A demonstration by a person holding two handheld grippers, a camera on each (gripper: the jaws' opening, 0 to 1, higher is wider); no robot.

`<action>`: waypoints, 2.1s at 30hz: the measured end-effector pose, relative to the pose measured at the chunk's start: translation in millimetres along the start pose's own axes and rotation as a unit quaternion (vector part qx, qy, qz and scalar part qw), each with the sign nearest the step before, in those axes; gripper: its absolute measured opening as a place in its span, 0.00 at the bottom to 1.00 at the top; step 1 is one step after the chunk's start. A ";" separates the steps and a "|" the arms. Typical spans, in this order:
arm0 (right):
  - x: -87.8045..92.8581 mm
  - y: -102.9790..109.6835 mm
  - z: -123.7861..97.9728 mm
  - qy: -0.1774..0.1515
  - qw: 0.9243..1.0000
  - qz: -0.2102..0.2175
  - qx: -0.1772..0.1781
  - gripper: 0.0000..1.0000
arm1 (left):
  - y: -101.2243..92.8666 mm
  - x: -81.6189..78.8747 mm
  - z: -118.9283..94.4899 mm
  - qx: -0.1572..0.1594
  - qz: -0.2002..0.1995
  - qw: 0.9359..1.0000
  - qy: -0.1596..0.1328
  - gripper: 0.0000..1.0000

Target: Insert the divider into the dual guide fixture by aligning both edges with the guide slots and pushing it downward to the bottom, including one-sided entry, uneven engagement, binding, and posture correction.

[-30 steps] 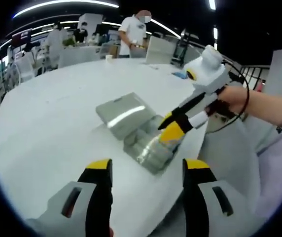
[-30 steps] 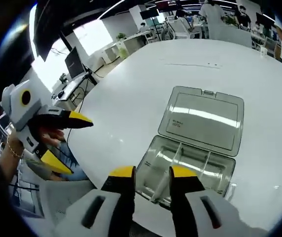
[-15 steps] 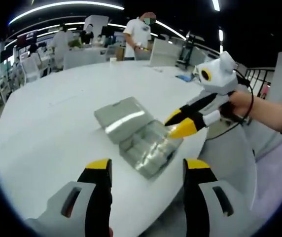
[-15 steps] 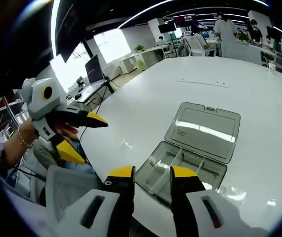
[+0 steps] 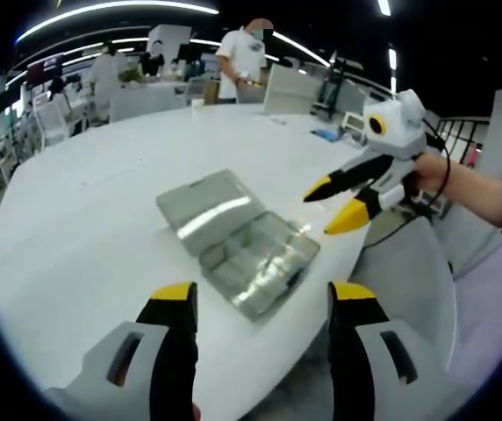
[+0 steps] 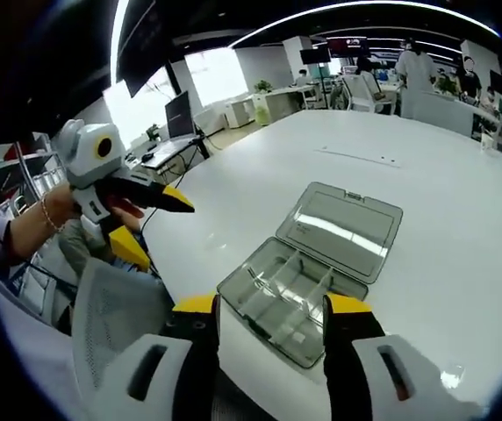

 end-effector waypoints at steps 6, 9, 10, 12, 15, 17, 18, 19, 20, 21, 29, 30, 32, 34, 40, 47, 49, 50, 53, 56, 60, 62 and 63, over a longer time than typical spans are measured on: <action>1.5 -7.9 -7.0 0.001 1.000 -0.008 0.001 0.47 | 0.3 0.6 0.0 -0.001 0.001 1.000 0.005 0.59; 0.8 -8.5 -10.1 -0.003 1.000 -0.010 -0.001 0.47 | 0.3 0.5 -0.3 0.001 0.001 1.000 0.005 0.60; 0.9 -9.1 -11.1 -0.004 1.000 -0.012 -0.001 0.48 | 0.0 0.1 -0.4 0.002 0.000 1.000 0.004 0.60; 1.9 -11.2 -13.5 -0.005 1.000 -0.014 0.000 0.48 | -1.0 -1.0 -0.5 0.005 -0.001 1.000 0.003 0.60; 5.3 -14.8 -17.4 -0.004 1.000 -0.011 0.006 0.48 | -3.4 -3.0 0.4 0.006 0.003 1.000 0.003 0.60; 9.0 -19.4 -20.7 -0.003 1.000 -0.005 0.012 0.48 | -5.2 -4.1 1.6 0.008 0.005 1.000 0.004 0.60; 11.0 -21.0 -22.3 -0.003 1.000 -0.004 0.016 0.48 | -6.1 -4.7 2.3 0.009 0.006 1.000 0.004 0.60; 12.9 -22.7 -23.7 -0.003 1.000 -0.002 0.019 0.48 | -7.2 -5.3 3.6 0.011 0.008 1.000 0.004 0.60; 15.2 -24.7 -25.1 -0.001 1.000 0.001 0.022 0.47 | -8.0 -5.8 4.5 0.013 0.009 1.000 0.004 0.60; 18.7 -27.7 -26.9 0.001 1.000 0.003 0.026 0.47 | -9.0 -6.4 6.0 0.015 0.010 1.000 0.005 0.60; 38.3 -42.9 -41.5 0.006 0.998 0.026 0.054 0.47 | -16.9 -12.6 9.6 0.026 0.023 0.999 0.003 0.60; 39.8 -43.7 -42.9 0.006 0.998 0.027 0.055 0.47 | -17.3 -13.2 10.1 0.027 0.023 0.999 0.003 0.60; 43.5 -46.9 -45.9 0.008 0.998 0.030 0.060 0.47 | -18.5 -14.7 11.2 0.028 0.024 0.999 0.003 0.60; 46.3 -49.1 -48.7 0.007 0.997 0.033 0.064 0.47 | -20.8 -16.3 13.5 0.032 0.027 0.999 0.003 0.60; 58.6 -62.4 -58.8 0.006 0.995 0.049 0.083 0.48 | -33.4 -23.1 23.2 0.048 0.039 0.998 0.007 0.60; 78.2 -82.8 -66.1 0.018 0.991 0.073 0.107 0.47 | -49.8 -35.8 30.7 0.071 0.061 0.996 0.010 0.60; 83.5 -87.4 -67.3 0.021 0.990 0.080 0.112 0.47 | -54.3 -40.0 33.1 0.077 0.068 0.995 0.010 0.61; 84.5 -88.4 -67.5 0.021 0.990 0.081 0.113 0.47 | -56.7 -42.5 34.7 0.079 0.072 0.994 0.009 0.61; 90.6 -94.6 -68.9 0.021 0.988 0.091 0.122 0.46 | -61.5 -47.3 38.5 0.086 0.078 0.993 0.008 0.61; 94.9 -99.8 -70.1 0.021 0.986 0.100 0.132 0.46 | -65.4 -51.4 42.5 0.092 0.083 0.992 0.008 0.61; 101.8 -109.6 -71.6 0.022 0.982 0.115 0.149 0.46 | -69.8 -56.0 48.2 0.100 0.089 0.991 0.010 0.61; 105.2 -115.2 -72.1 0.024 0.979 0.122 0.161 0.46 | -71.7 -58.6 50.5 0.104 0.091 0.990 0.010 0.61; 106.5 -117.6 -72.2 0.025 0.978 0.123 0.165 0.46 | -72.1 -59.2 51.0 0.104 0.092 0.990 0.011 0.61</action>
Point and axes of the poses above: the point that each gripper's makers call its tool centre point, and the gripper's own axes: z roughly forward along the fingers, y roughly to its left, x roughly out of its underside, the point moved 8 cm from there along -z, roughly backward along the fingers
